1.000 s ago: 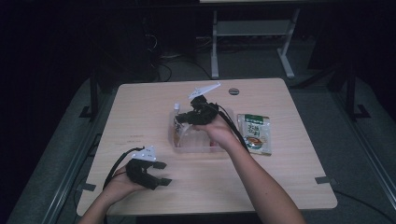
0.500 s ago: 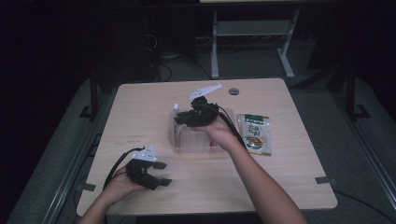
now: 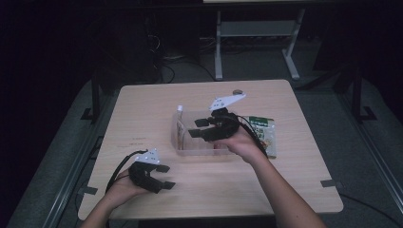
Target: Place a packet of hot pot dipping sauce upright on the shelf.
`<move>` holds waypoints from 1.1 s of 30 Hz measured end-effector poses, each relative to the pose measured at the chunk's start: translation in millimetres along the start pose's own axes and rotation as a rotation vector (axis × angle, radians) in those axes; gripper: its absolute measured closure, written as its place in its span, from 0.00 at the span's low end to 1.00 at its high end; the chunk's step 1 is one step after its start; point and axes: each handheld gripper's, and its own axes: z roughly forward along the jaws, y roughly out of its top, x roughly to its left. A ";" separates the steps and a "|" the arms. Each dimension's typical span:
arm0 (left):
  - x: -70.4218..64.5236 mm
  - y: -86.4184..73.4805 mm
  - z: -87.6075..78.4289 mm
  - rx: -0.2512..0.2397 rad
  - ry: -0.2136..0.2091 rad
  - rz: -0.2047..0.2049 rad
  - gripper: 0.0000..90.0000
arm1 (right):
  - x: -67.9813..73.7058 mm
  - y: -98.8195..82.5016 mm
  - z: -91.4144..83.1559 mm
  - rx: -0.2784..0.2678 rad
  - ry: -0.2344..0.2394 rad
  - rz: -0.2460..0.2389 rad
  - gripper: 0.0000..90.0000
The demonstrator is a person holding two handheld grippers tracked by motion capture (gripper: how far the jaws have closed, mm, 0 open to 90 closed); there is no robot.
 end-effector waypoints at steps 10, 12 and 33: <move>-4.3 2.6 1.1 -0.004 -0.005 -0.025 0.34 | 17.6 -29.3 -16.9 0.046 -0.015 -0.052 0.54; -6.9 4.7 0.9 -0.009 -0.003 -0.020 0.34 | 18.9 -36.2 -19.1 0.059 -0.023 -0.052 0.54; -29.0 9.5 2.0 0.006 0.053 -0.039 0.36 | 12.0 -116.1 -72.9 0.170 -0.118 -0.030 0.71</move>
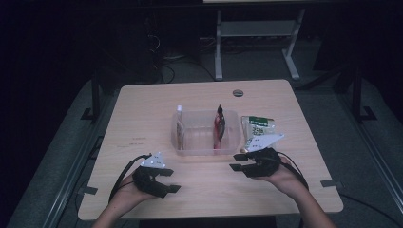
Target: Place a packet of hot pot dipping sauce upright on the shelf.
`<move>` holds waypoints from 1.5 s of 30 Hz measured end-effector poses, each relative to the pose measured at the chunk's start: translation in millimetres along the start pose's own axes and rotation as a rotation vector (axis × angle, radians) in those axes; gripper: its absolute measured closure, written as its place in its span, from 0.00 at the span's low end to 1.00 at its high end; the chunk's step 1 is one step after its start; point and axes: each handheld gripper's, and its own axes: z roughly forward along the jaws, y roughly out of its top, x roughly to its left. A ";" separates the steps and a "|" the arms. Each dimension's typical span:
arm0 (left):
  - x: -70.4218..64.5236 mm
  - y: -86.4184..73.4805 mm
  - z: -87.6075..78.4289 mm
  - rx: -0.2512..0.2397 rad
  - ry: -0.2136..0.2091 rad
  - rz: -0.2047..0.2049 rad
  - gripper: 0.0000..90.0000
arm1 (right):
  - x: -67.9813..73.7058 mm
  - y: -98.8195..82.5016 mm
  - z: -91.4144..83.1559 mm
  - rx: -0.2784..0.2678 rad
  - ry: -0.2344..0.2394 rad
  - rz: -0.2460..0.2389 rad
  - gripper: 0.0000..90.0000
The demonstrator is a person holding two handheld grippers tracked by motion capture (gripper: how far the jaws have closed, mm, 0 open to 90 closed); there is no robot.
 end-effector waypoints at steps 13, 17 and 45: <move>4.9 -4.8 1.8 0.005 -0.004 -0.010 0.36 | -47.0 -29.5 -12.5 0.020 -0.096 0.097 1.00; 5.2 -4.8 4.1 0.000 -0.008 -0.027 0.37 | -71.8 -32.1 -13.5 0.024 -0.148 0.151 1.00; 6.4 -6.2 6.5 0.023 -0.019 -0.032 0.37 | -134.7 -36.0 34.0 0.196 -0.292 0.245 1.00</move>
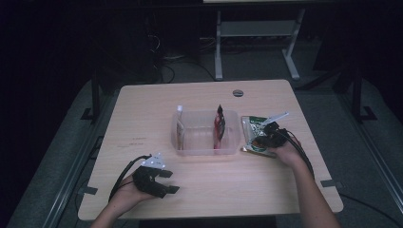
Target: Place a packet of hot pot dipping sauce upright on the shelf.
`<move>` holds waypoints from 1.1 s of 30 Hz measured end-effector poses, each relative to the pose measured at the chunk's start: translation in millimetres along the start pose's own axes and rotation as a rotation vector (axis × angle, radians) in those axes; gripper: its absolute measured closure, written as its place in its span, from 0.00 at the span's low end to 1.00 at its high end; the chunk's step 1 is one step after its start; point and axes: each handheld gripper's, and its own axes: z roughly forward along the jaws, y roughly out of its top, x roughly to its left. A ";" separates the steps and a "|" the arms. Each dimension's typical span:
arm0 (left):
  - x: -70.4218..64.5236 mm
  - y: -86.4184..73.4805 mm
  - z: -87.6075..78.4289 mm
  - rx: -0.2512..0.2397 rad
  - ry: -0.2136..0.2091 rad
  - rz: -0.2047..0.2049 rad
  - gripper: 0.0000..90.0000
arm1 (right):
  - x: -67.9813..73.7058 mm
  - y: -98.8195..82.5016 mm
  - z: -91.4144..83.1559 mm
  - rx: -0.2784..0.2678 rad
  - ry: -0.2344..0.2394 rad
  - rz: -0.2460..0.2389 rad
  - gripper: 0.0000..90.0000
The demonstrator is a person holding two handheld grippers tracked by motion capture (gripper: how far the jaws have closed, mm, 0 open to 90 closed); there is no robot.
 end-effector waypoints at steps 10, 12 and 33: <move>0.8 -0.9 -0.8 0.002 -0.001 -0.003 0.37 | 18.4 -6.8 -9.0 0.068 0.098 -0.078 1.00; 0.6 -0.6 -0.8 0.004 -0.002 -0.004 0.37 | 24.9 -9.3 -10.9 0.074 0.111 -0.093 1.00; -1.3 0.4 0.8 -0.007 -0.012 -0.004 0.37 | 119.9 -33.5 -23.8 0.104 0.262 -0.360 1.00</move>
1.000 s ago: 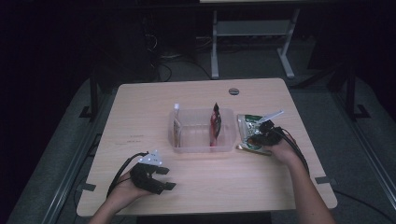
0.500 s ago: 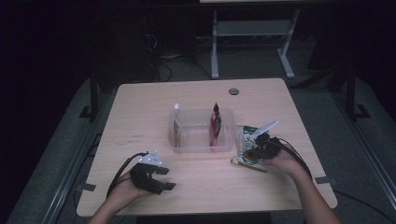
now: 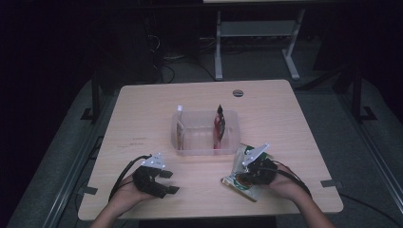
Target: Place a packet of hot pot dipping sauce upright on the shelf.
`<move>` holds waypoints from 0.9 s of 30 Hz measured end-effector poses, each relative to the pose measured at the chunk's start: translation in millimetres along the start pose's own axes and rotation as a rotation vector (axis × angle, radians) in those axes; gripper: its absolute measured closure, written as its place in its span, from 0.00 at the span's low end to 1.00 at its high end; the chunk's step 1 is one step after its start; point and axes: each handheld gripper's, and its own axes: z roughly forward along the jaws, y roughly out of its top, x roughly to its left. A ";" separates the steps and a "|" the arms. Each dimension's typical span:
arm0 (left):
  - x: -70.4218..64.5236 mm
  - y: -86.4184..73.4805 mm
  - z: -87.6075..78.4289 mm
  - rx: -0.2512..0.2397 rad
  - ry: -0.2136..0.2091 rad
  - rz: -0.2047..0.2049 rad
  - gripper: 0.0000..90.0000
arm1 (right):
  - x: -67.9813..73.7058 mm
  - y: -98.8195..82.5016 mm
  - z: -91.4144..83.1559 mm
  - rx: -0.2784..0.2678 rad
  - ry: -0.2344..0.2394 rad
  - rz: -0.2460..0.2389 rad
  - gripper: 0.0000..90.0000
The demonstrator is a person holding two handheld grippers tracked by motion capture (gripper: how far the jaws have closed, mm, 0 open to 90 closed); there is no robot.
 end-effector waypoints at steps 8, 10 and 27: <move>0.1 0.3 0.1 0.003 -0.004 0.009 0.37 | 25.1 22.2 18.1 -0.018 0.063 -0.071 1.00; -0.2 0.8 0.6 0.000 -0.005 0.011 0.37 | 31.3 27.9 22.5 -0.022 0.073 -0.093 1.00; -5.2 3.9 6.1 0.013 -0.016 0.038 0.38 | -17.8 -16.5 -29.5 -0.134 -0.046 0.157 1.00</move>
